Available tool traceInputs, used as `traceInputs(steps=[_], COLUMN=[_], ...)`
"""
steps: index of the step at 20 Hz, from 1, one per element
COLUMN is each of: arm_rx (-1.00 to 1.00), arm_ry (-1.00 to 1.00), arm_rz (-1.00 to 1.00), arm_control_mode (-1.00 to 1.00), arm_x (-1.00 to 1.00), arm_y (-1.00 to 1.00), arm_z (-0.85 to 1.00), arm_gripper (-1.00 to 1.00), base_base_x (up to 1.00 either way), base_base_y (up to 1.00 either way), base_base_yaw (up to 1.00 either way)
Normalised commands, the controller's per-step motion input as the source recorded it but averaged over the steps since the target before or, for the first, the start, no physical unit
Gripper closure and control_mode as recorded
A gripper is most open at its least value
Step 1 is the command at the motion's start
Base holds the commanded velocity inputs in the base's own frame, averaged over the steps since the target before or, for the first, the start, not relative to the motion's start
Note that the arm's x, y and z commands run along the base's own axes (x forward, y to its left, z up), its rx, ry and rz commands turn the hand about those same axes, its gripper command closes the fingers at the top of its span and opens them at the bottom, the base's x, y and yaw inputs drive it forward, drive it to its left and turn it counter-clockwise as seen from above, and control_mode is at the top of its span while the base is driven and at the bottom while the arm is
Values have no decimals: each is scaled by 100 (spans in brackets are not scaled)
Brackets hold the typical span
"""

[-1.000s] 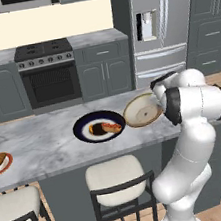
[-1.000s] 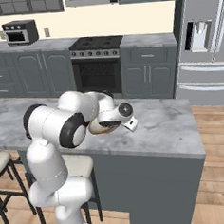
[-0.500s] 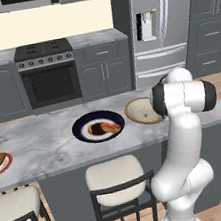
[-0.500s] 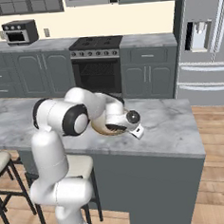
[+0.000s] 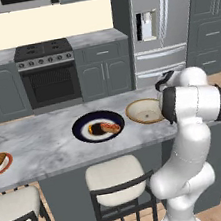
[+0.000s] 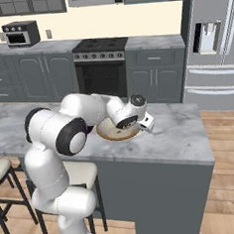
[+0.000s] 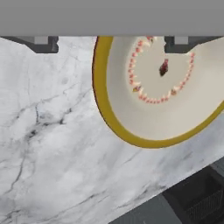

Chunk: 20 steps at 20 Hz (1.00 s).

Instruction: Take the smaller bowl and place it next to the appetizer plate on the dining counter , and place the larger bowl next to the plate with cooked food.

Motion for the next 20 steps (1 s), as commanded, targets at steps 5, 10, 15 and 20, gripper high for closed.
traceInputs(steps=[5, 10, 15, 20], arm_rx=[-22, -31, -20, -6], arm_ry=[-28, -16, -10, -9], arm_rz=[18, 14, 5, 6], arm_control_mode=[-100, -100, -100, -100], arm_x=[-98, -100, -97, -90], arm_y=[54, 75, 36, 27], arm_z=[99, 72, 96, 100], arm_gripper=[-100, -100, -100, -100], base_base_x=[0, 0, 0, 0], base_base_y=[0, 0, 0, 0], base_base_yaw=[0, 0, 0, 0])
